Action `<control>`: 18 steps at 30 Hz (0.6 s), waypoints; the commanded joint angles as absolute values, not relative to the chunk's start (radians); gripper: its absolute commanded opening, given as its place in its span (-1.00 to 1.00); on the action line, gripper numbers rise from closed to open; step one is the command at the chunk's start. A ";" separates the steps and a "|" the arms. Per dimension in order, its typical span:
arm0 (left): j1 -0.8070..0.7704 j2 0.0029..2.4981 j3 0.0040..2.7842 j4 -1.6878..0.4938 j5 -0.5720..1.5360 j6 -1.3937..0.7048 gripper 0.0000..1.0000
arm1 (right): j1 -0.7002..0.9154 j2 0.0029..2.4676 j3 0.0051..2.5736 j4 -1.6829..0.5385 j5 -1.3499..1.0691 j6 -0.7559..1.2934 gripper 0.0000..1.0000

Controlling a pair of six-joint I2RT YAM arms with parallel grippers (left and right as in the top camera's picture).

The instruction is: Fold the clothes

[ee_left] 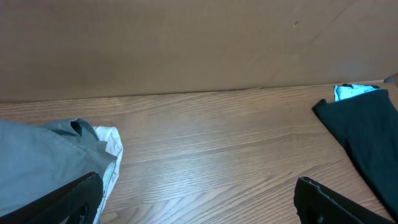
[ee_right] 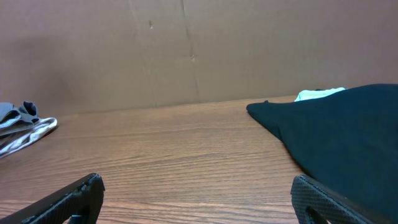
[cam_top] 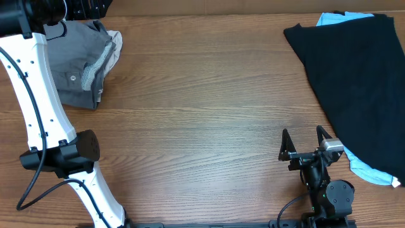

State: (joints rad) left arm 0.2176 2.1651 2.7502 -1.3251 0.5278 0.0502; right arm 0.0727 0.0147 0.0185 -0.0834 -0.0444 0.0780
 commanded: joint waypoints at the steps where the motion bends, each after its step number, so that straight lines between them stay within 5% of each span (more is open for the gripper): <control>1: 0.221 2.173 2.751 -1.328 0.540 0.037 0.99 | 0.072 0.003 0.008 -0.080 -0.046 0.081 1.00; 18: 0.221 2.175 2.751 -1.433 0.442 0.035 1.00 | 0.072 0.003 0.008 -0.081 -0.046 0.081 1.00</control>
